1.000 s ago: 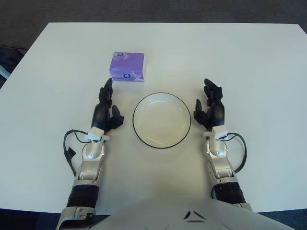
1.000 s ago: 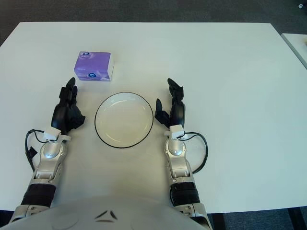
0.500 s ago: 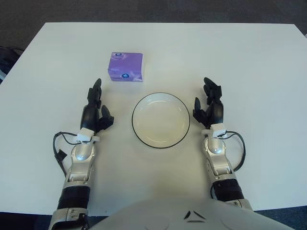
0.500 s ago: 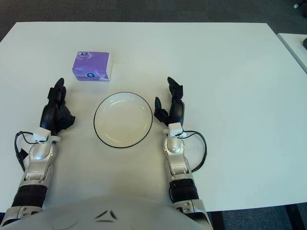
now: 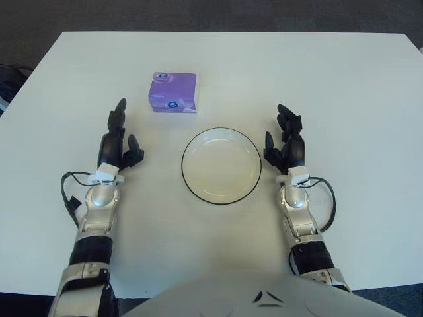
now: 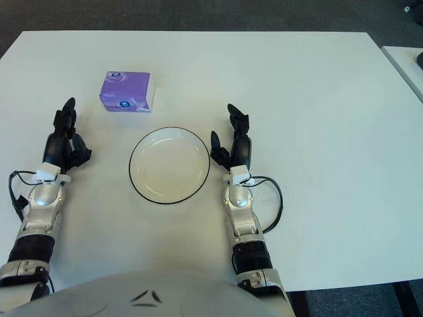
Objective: Put the tissue paper into the plate.
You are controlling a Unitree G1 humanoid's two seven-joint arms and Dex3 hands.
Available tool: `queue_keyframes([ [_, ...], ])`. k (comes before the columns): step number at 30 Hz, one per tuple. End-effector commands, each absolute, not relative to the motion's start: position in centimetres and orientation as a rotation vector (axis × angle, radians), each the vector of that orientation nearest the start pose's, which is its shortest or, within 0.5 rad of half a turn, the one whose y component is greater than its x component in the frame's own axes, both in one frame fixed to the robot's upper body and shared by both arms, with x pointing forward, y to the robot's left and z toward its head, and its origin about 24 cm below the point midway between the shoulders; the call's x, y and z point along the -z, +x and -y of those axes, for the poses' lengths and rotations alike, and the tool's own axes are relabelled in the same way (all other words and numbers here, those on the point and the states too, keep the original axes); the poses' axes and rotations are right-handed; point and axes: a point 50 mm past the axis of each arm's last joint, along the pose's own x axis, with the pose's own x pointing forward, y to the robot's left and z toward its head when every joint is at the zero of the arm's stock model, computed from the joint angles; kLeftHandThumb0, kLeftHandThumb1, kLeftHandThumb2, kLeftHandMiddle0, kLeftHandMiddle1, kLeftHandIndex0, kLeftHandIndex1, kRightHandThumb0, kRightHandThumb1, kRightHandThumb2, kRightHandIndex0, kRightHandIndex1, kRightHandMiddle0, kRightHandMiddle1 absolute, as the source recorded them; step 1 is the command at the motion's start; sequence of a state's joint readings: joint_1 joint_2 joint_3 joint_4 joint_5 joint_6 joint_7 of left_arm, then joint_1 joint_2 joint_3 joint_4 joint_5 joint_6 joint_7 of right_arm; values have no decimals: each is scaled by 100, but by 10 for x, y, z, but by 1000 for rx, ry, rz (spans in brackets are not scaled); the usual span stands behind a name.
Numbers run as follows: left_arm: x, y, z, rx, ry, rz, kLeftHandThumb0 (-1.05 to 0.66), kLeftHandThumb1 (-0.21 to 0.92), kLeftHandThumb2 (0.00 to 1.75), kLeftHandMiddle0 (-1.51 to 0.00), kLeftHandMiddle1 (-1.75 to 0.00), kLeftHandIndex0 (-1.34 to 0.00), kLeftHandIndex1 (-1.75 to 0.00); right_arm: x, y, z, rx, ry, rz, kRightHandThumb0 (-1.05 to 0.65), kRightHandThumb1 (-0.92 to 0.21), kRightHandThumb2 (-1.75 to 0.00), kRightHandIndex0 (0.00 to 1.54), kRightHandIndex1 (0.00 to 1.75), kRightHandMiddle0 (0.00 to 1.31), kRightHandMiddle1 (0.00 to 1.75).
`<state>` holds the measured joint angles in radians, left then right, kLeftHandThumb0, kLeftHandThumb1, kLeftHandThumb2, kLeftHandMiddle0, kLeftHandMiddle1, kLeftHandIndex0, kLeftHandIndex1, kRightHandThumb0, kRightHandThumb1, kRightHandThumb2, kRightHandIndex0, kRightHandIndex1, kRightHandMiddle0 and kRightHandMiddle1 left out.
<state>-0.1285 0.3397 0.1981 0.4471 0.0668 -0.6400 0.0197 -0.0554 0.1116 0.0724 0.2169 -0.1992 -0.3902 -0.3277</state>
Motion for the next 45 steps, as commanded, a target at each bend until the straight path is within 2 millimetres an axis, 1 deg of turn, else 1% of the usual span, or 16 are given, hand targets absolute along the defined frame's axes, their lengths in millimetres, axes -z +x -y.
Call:
queue_keyframes([
  [1, -59, 257, -265, -131, 435, 353, -100, 92, 104, -7, 0, 0, -23, 15, 232, 116, 197, -74, -27, -65, -92, -61, 20, 55, 0, 71],
  [15, -60, 259, -268, -125, 441, 365, -100, 92, 103, -6, 0, 0, -21, 18, 233, 113, 192, -92, -43, -67, -92, -63, 19, 54, 0, 72],
  [16, -77, 262, -284, -105, 516, 359, -100, 92, 103, -6, 0, 0, -21, 18, 234, 113, 191, -93, -45, -67, -92, -63, 19, 54, 0, 72],
  [17, -90, 265, -294, -91, 572, 355, -96, 92, 101, -4, 0, 0, -13, 18, 234, 113, 191, -94, -46, -67, -92, -63, 19, 53, 0, 73],
  [18, -102, 268, -299, -80, 606, 361, -95, 92, 101, -3, 0, 0, -11, 18, 234, 113, 190, -94, -47, -67, -92, -63, 19, 53, 0, 73],
  [19, -108, 270, -301, -73, 622, 367, -93, 92, 100, -2, 0, 0, -7, 18, 234, 113, 190, -94, -48, -67, -92, -63, 20, 53, 0, 73],
  [22, -115, 273, -297, -62, 624, 384, -89, 92, 98, -1, 0, 0, -2, 19, 235, 112, 189, -95, -51, -67, -92, -63, 20, 53, 0, 74],
  [25, -122, 273, -295, -55, 631, 399, -88, 92, 98, 0, 0, 0, -1, 19, 235, 112, 188, -96, -52, -67, -92, -63, 20, 53, 0, 74],
  [27, -138, 273, -287, -45, 661, 458, -87, 92, 98, 0, 0, 0, 0, 20, 236, 111, 187, -96, -56, -67, -92, -63, 20, 53, 0, 74],
  [29, -143, 275, -288, -47, 686, 481, -85, 92, 97, 0, 0, 0, 0, 20, 236, 111, 186, -98, -58, -67, -92, -63, 21, 53, 0, 75],
  [34, -149, 279, -292, -58, 740, 497, -81, 92, 97, 0, 0, 0, 0, 21, 237, 110, 185, -100, -62, -66, -92, -62, 22, 54, 0, 77],
  [37, -159, 281, -294, -56, 763, 506, -79, 92, 96, 0, 0, 0, 0, 21, 237, 109, 182, -99, -65, -66, -92, -61, 22, 54, 0, 77],
  [40, -171, 283, -295, -52, 804, 527, -77, 92, 96, 0, 0, -1, -1, 22, 238, 108, 177, -96, -66, -66, -92, -61, 21, 54, 0, 77],
  [41, -184, 283, -296, -52, 839, 540, -76, 92, 96, 0, 0, -2, -1, 22, 238, 108, 174, -94, -66, -66, -92, -61, 21, 54, 0, 77],
  [43, -202, 284, -296, -56, 887, 558, -76, 92, 97, -1, -1, -2, -2, 22, 238, 107, 170, -91, -66, -66, -92, -61, 20, 54, 0, 76],
  [45, -210, 286, -296, -61, 907, 565, -75, 92, 97, -2, -1, -2, -2, 22, 239, 106, 168, -91, -66, -66, -92, -61, 20, 53, 0, 76],
])
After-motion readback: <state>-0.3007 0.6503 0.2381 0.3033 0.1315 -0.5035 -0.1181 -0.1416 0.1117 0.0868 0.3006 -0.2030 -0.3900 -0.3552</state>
